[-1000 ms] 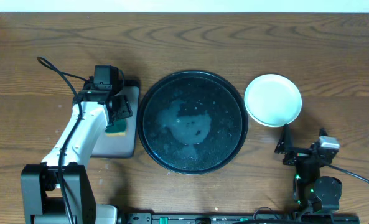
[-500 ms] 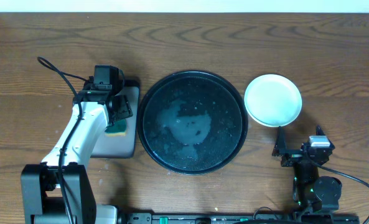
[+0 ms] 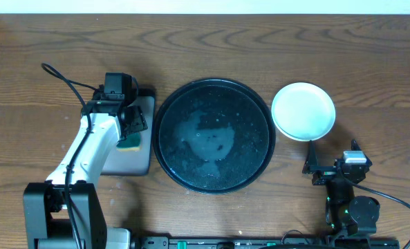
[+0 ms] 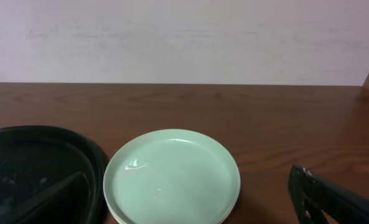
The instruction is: Clean dirty plates on tray and stack at the side
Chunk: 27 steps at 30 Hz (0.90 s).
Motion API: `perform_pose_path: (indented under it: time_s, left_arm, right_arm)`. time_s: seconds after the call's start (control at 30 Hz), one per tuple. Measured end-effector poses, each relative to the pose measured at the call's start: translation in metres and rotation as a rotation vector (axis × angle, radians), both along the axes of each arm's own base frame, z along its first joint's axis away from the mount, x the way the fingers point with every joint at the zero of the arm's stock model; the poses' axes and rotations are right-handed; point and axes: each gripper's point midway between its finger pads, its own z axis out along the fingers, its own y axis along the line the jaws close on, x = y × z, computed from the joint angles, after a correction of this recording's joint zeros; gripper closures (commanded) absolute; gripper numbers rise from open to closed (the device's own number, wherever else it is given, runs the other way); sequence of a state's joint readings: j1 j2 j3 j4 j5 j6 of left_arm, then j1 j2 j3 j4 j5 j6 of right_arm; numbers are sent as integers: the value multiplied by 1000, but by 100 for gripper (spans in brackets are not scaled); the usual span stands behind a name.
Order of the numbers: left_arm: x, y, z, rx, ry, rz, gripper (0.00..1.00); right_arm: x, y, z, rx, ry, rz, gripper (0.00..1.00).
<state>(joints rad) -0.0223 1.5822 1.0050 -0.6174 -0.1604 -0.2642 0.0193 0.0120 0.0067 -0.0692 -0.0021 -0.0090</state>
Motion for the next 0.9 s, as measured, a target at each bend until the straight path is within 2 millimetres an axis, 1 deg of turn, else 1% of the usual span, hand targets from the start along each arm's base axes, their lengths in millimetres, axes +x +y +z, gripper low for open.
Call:
perform_pose_path:
  time_s: [0.13, 0.23, 0.3, 0.4, 0.47, 0.53, 0.6, 0.7, 0.73, 0.83, 0.9]
  left_arm:
    - [0, 0, 5, 0, -13, 0, 21]
    - [2, -1, 22, -2, -68, -3, 21]
    - [3, -2, 44, -4, -137, -7, 21]
    - [1, -5, 93, -9, -295, -16, 21]
    - [-6, -6, 129, -13, -412, -18, 21]
    - [-19, -5, 170, -17, -548, -17, 21]
    - [-39, -4, 209, -21, -688, -17, 21]
    - [-78, -3, 265, -28, -905, -16, 21]
    - [-96, -2, 282, -31, -983, -16, 21]
    - [-143, 0, 320, -36, -1175, -15, 21]
    - [-168, 1, 334, -40, -1263, -15, 21]
  right_arm:
    - [0, 0, 0, 0, 0, 0, 1]
    - [0, 0, 0, 0, 0, 1, 1]
    - [0, 0, 0, 0, 0, 2, 1]
    - [0, 0, 0, 0, 0, 2, 1]
    - [0, 0, 0, 0, 0, 2, 1]
    - [0, 0, 0, 0, 0, 3, 1]
    - [0, 0, 0, 0, 0, 3, 1]
    - [0, 1, 0, 0, 0, 3, 1]
    - [0, 1, 0, 0, 0, 3, 1]
    - [0, 1, 0, 0, 1, 3, 1]
    - [0, 1, 0, 0, 0, 3, 1]
